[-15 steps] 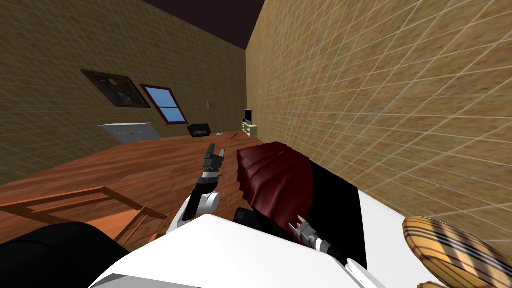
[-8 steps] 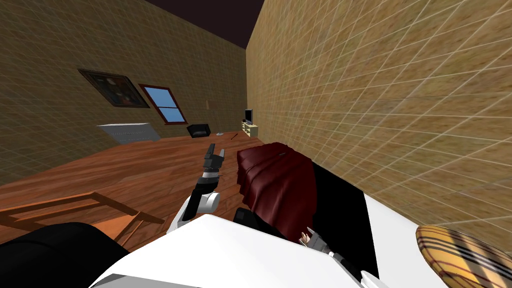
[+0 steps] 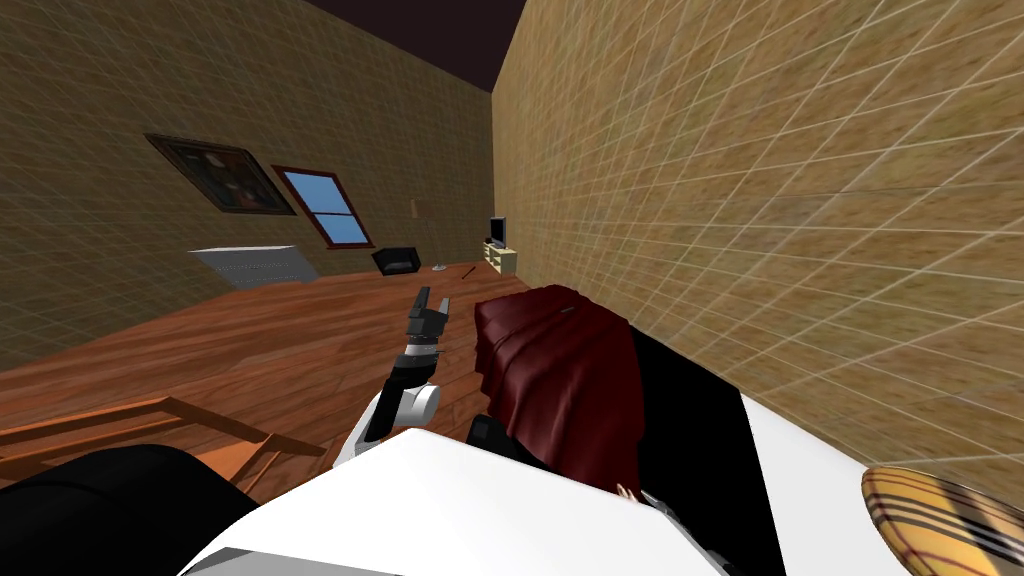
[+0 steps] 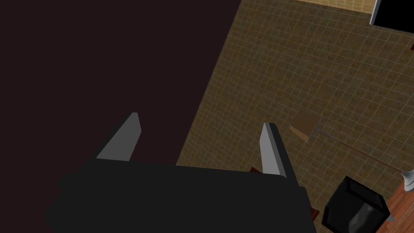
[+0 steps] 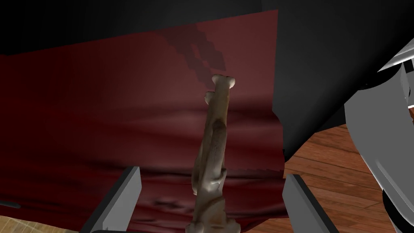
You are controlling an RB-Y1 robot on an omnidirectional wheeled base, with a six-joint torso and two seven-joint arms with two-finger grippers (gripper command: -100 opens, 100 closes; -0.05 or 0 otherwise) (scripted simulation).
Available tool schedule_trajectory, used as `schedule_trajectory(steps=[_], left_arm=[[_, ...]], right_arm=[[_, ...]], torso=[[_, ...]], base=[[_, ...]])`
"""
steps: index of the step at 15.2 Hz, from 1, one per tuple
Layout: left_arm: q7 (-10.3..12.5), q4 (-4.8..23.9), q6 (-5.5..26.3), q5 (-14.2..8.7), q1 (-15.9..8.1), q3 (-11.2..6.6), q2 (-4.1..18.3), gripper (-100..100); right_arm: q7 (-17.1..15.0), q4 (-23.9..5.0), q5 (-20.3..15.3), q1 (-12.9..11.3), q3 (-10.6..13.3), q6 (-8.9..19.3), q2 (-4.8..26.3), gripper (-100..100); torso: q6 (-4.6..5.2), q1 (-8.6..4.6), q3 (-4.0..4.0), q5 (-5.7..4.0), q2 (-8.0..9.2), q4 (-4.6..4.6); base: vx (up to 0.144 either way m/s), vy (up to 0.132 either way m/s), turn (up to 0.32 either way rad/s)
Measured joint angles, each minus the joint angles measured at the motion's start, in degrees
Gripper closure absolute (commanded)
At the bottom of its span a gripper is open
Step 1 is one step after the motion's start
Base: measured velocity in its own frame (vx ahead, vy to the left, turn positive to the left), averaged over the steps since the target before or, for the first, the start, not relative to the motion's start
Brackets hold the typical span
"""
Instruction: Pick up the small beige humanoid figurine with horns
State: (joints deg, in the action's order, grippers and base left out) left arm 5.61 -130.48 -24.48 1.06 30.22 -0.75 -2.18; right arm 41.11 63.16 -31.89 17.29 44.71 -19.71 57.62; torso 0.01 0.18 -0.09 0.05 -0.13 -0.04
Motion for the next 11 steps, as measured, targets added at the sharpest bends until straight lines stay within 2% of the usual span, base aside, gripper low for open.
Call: schedule_trajectory(steps=[6, 7, 11], left_arm=[[0.0, 0.0, 0.0, 0.0, -0.01, 0.0, 0.01, 0], [0.0, 0.0, 0.0, 0.0, -0.01, 0.0, 0.0, 0], [0.0, 0.0, 0.0, 0.0, 0.0, 0.0, 0.0, 0]], right_arm=[[0.46, -2.79, -0.79, -1.12, 0.05, 1.57, -4.65, -100], [0.48, -2.84, -0.81, -1.14, 0.05, 1.65, -4.79, 100], [0.46, -2.8, -0.81, -1.11, 0.08, 1.55, -4.76, 100]], torso=[[-0.04, -0.48, 0.09, -0.22, 0.16, 0.03], [-0.04, -0.54, 0.05, -0.27, 0.1, 0.02], [-0.04, -0.52, 0.01, -0.32, 0.02, 0.02]], base=[[-0.011, -0.049, 0.063], [-0.004, -0.009, 0.003], [0.0, 0.0, 0.0]])
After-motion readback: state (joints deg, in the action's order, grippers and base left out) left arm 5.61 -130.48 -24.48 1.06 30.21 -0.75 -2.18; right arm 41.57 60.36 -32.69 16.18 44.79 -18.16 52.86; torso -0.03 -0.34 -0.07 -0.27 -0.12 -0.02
